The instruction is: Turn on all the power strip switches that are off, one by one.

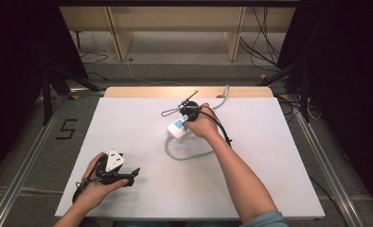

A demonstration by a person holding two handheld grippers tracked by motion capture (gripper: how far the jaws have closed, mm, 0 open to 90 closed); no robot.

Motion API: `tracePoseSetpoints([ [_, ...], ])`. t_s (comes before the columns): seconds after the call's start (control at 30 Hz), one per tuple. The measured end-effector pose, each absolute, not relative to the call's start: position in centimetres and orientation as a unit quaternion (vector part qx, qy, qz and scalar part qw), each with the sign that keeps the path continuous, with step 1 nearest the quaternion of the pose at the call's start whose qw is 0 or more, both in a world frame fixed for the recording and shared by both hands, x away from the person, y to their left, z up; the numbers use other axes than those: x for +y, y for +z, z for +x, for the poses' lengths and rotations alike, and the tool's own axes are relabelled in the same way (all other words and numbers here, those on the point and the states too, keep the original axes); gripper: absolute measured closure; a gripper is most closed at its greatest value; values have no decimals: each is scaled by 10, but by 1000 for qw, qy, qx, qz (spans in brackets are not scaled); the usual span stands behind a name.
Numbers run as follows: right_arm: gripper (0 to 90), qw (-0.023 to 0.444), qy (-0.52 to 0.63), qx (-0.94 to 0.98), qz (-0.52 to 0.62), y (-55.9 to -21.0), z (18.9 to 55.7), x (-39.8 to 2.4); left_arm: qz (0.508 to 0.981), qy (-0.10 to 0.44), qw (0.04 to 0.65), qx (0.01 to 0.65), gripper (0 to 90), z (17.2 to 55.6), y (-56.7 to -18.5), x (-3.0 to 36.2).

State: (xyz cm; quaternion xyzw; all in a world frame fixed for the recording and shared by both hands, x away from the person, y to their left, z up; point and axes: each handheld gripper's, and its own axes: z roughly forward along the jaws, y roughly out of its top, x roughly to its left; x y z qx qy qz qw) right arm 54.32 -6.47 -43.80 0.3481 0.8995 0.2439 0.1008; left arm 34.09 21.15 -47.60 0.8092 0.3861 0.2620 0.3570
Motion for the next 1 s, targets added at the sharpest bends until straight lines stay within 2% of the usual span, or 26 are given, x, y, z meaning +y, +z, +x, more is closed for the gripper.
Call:
tracePoseSetpoints([
  [1.0,900,88,225,904,354,-438,547,-60,809,261,358,387,183,341,-476,211],
])
